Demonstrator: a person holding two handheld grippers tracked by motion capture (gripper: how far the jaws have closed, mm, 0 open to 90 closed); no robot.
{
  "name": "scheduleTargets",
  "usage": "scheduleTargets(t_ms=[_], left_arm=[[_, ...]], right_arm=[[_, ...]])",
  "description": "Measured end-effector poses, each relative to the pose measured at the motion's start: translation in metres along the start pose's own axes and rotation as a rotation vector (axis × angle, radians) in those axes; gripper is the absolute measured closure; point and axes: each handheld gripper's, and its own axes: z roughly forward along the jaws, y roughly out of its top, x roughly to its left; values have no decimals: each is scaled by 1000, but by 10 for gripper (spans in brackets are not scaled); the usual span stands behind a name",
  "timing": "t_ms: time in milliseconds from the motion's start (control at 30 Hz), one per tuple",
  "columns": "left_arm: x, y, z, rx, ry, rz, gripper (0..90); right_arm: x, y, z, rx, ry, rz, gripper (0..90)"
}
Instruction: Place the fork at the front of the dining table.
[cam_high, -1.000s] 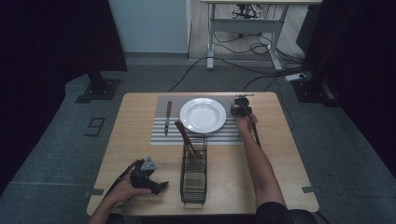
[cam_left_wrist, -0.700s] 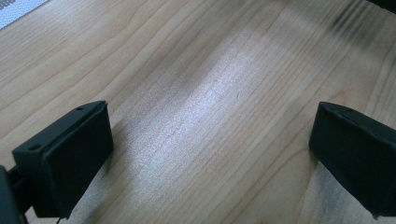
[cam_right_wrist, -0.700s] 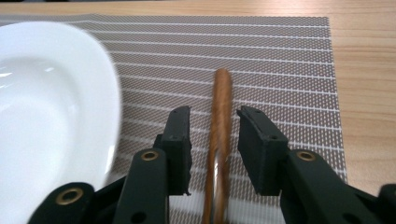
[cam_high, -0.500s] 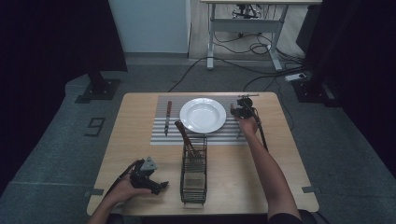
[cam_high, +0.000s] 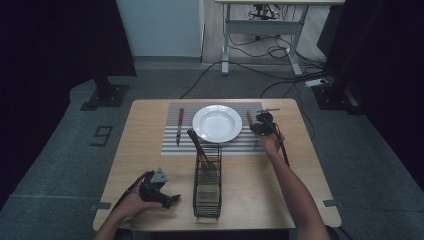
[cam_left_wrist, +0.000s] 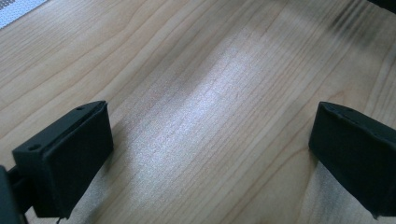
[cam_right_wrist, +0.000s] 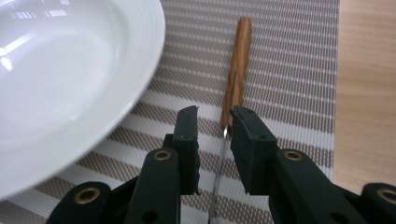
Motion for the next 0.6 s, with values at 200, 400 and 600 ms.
scheduleTargets(t_ms=[200,400,600], left_arm=[[0,0,0,0,0,0,0],[0,0,0,0,0,-1,0],[0,0,0,0,0,0,0]], right_arm=[[0,-4,7,27,-3,-18,765],[0,-6,10,28,-19,-23,814],[-5,-7,11,12,-6,5,843]])
